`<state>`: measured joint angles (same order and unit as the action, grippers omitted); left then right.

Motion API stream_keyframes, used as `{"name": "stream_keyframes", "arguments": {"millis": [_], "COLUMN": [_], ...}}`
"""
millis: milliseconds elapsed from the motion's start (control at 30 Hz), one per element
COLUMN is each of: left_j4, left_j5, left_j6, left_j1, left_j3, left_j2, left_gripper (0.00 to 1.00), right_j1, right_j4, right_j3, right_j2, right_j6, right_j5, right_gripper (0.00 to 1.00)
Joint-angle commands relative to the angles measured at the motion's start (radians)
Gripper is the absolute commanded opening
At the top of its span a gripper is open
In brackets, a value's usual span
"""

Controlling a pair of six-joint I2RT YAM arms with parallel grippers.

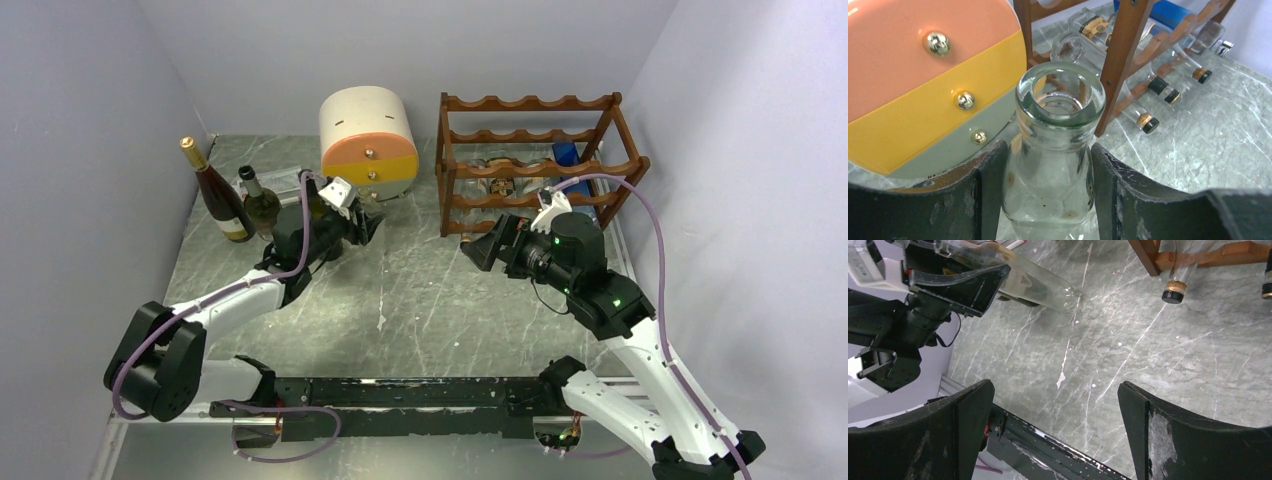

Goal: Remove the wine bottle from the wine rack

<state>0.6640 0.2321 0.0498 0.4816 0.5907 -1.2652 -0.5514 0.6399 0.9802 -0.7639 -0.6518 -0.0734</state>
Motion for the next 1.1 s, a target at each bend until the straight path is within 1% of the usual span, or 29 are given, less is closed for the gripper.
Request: {"name": "stream_keyframes", "arguments": {"millis": [0,67,100,200,267,333,433,533,633,733,767,833,867,1000,1067], "left_j4": [0.118,0.087,0.067,0.033,0.025,0.004,-0.021,-0.012,-0.025,-0.045,-0.049,-0.056,-0.059,-0.067,-0.083], "left_j5": [0.047,0.043,0.038,0.018,0.013,0.017,0.004,-0.004,-0.032,-0.070,-0.075,-0.080,-0.083,-0.083,-0.081], "left_j6": [0.016,0.010,0.006,0.027,0.049,0.059,0.061,0.059,0.064,0.071,0.069,0.067,0.067,0.069,0.072], "left_j1": [-0.019,-0.023,-0.023,-0.023,-0.023,-0.023,-0.023,-0.023,-0.023,-0.023,-0.023,-0.024,-0.023,-0.023,-0.023], "left_j3": [0.017,0.029,0.036,0.046,0.049,0.060,0.074,0.066,0.070,0.070,0.069,0.069,0.068,0.062,0.067], "left_j2": [-0.015,-0.019,-0.021,-0.021,-0.020,-0.025,-0.037,-0.044,-0.047,-0.031,-0.021,-0.001,0.011,0.076,0.113], "left_gripper": [0.07,0.07,0.09,0.21,0.33,0.38,0.45,0.46,0.55,0.69,0.77,0.97,1.00,1.00,1.00], "right_j1": [-0.003,-0.003,-0.002,-0.003,-0.003,-0.002,-0.002,-0.002,-0.003,-0.002,-0.002,-0.002,-0.002,-0.002,-0.002], "right_j4": [-0.015,-0.010,-0.007,0.006,0.024,0.041,0.050,0.046,0.042,0.045,0.047,0.052,0.058,0.074,0.060], "right_j3": [-0.008,-0.008,-0.007,0.006,0.031,0.055,0.054,0.044,0.038,0.041,0.041,0.044,0.047,0.045,0.012], "right_j2": [0.003,0.002,0.004,0.004,0.002,0.007,0.021,0.033,0.030,0.030,0.032,0.031,0.029,0.016,0.015], "right_j6": [-0.001,0.000,0.000,0.003,0.010,0.013,0.011,0.006,0.001,0.000,-0.001,0.003,0.006,0.019,0.039], "right_j5": [0.013,0.015,0.016,0.021,0.023,0.029,0.039,0.040,0.029,0.029,0.030,0.034,0.035,0.050,0.066], "right_gripper": [1.00,1.00,1.00,1.00,1.00,1.00,1.00,1.00,1.00,1.00,1.00,1.00,1.00,1.00,1.00]}}
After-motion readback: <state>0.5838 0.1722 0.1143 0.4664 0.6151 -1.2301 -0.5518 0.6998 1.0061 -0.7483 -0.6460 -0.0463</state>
